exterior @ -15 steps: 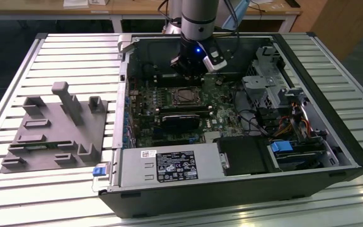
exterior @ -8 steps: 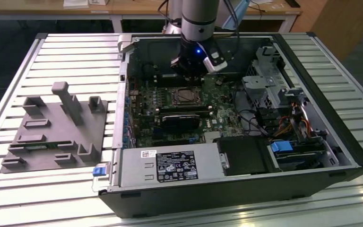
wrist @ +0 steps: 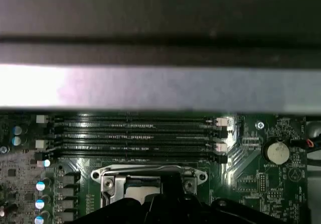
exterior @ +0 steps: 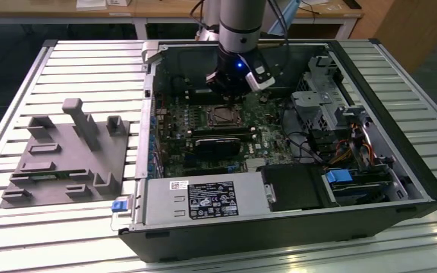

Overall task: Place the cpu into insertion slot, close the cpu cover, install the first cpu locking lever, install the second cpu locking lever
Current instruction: 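Install the second cpu locking lever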

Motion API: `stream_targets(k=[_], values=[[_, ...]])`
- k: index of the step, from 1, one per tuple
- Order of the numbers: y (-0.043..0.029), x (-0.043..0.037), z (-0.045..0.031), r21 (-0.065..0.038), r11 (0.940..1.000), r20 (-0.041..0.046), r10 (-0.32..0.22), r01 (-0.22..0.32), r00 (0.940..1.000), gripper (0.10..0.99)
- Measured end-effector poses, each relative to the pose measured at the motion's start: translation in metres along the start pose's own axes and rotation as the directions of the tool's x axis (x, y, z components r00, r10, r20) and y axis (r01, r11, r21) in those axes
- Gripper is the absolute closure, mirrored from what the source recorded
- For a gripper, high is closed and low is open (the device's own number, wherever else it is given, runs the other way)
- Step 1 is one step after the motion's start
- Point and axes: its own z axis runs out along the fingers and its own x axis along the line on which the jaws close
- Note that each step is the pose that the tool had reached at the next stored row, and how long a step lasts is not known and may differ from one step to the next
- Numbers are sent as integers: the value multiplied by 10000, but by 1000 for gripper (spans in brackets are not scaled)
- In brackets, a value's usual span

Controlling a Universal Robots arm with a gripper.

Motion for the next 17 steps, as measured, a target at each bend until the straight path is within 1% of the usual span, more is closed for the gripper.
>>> stream_targets(k=[2,3,6,9,12,14,17], values=[[-20,0,-3,-1,10000,1,0,0,10000,980],[-20,0,-16,1,10000,-1,1,-1,10000,980],[-17,-1,-89,-1,10000,-1,1,-1,10000,980],[-12,-3,-164,3,10000,-25,2,-2,10000,980],[-26,-2,-170,3,10000,-38,2,-2,10000,980],[-62,1,-173,5,10000,-39,2,-2,10000,980],[-154,3,-179,4,10000,-38,3,-3,10000,980]])
